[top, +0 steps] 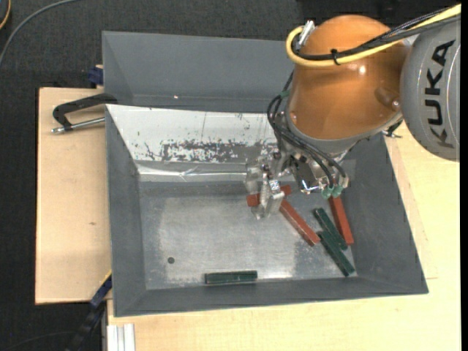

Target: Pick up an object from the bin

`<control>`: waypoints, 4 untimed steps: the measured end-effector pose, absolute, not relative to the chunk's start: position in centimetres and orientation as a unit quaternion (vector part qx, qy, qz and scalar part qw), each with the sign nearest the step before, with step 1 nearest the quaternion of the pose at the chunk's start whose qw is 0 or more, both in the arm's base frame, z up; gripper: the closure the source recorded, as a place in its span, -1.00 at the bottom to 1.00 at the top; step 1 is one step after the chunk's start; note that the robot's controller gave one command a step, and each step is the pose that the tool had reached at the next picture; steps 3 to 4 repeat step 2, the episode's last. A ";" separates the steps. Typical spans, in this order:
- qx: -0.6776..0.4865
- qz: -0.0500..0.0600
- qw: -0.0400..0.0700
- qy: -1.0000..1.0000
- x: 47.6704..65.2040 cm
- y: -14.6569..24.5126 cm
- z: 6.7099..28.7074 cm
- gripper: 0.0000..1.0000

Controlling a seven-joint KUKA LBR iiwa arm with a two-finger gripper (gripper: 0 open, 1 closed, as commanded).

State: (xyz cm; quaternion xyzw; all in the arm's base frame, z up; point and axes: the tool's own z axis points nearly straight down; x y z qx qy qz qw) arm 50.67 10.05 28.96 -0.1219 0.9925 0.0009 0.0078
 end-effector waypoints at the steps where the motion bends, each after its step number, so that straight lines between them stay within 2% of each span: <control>1: -0.123 0.000 -0.003 0.992 53.2 8.5 19.7 1.00; 2: -0.191 0.000 0.008 0.982 55.8 9.6 29.4 1.00; 4: -0.191 0.000 0.008 0.982 55.8 9.6 29.4 1.00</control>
Offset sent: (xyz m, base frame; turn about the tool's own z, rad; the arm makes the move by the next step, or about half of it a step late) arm 0.0255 -0.0157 -0.0882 -0.0039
